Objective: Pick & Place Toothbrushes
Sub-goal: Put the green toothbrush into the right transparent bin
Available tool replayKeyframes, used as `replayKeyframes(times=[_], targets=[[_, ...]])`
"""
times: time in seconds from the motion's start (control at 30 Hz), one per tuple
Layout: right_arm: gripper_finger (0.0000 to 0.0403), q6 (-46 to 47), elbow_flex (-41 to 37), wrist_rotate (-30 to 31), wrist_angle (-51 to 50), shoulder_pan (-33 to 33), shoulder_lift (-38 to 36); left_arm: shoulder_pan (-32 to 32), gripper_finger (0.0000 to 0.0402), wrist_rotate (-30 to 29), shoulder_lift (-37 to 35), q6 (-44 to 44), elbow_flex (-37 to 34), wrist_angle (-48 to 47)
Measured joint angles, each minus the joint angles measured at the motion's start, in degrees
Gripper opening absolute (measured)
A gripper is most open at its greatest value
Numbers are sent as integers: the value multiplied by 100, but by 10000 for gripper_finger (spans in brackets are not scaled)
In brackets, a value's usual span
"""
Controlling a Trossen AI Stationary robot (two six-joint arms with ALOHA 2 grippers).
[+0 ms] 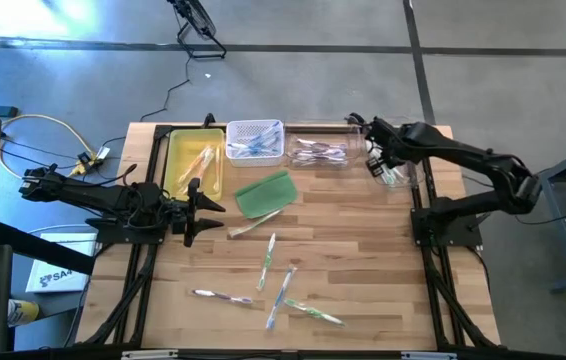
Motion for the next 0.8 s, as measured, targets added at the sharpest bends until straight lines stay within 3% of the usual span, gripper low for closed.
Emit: replayKeyframes(times=[0.33,0.8], targets=[[10,-270,-240,-64,321,-586,250,-2,194,2,0,-4,0,4],[10,-421,-240,-349,601,-654,772,-2,194,2,-2,-46,0,9]])
